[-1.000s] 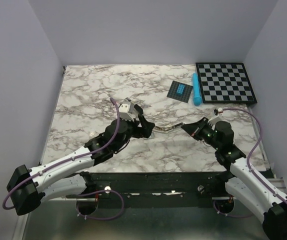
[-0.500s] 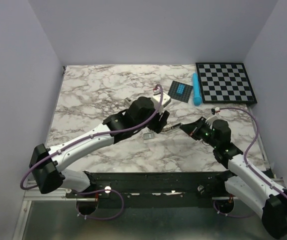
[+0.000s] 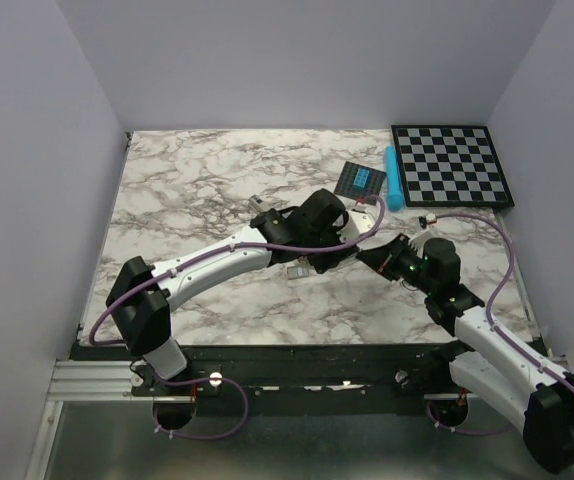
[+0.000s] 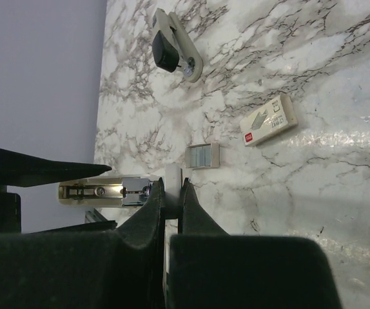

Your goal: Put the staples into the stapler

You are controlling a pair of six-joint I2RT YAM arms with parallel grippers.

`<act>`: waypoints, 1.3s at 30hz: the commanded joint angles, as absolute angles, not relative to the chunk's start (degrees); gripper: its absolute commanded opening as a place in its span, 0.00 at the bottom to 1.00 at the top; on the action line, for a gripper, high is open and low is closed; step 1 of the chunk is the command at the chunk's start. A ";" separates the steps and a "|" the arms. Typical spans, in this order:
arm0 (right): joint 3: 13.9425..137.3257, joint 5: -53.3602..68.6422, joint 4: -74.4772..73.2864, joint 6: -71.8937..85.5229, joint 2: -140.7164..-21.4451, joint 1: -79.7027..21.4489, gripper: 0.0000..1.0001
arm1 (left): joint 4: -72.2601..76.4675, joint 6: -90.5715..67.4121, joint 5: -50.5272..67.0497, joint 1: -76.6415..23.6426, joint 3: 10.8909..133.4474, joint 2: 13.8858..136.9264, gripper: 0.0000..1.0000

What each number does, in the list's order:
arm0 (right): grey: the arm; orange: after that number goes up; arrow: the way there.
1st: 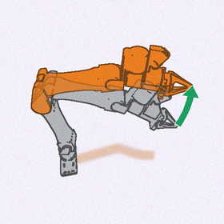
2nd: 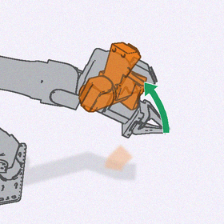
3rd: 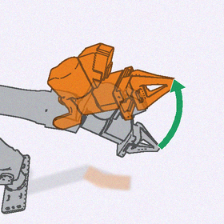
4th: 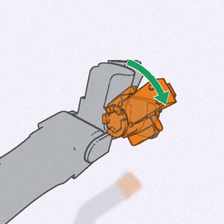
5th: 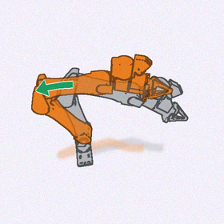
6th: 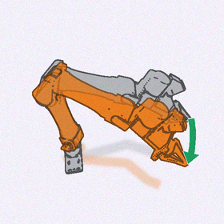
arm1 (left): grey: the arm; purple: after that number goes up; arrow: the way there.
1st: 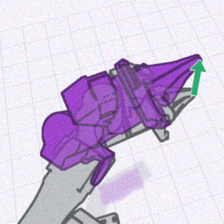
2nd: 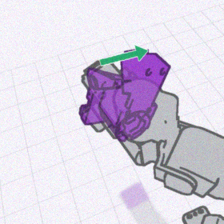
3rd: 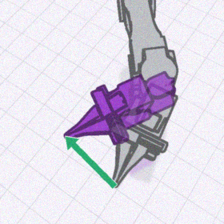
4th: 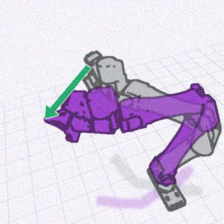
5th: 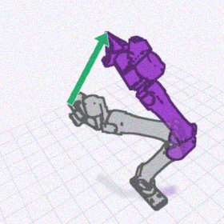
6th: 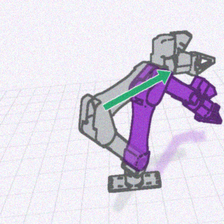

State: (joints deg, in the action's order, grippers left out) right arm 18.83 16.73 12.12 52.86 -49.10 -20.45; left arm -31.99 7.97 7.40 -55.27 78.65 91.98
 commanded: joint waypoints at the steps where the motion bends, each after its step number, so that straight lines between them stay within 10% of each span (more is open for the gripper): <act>1: 18.63 18.63 15.47 53.09 -49.31 -20.30 0.01 | -37.18 13.35 9.23 -55.63 82.35 95.01 0.48; 13: 18.02 19.60 16.26 53.17 -49.22 -20.21 0.01 | -41.48 17.40 11.51 -55.63 84.11 98.35 0.40; 27: 17.14 21.71 16.70 51.95 -50.80 -20.21 0.02 | -43.59 18.37 12.57 -55.63 83.76 98.26 0.00; 34: 17.49 21.54 10.82 47.56 -49.05 -20.21 0.51 | -46.75 19.68 12.22 -55.63 80.96 98.35 0.00; 39: 16.62 19.87 7.04 45.09 -46.59 -20.21 0.66 | -50.62 20.48 9.93 -55.63 78.75 99.66 0.00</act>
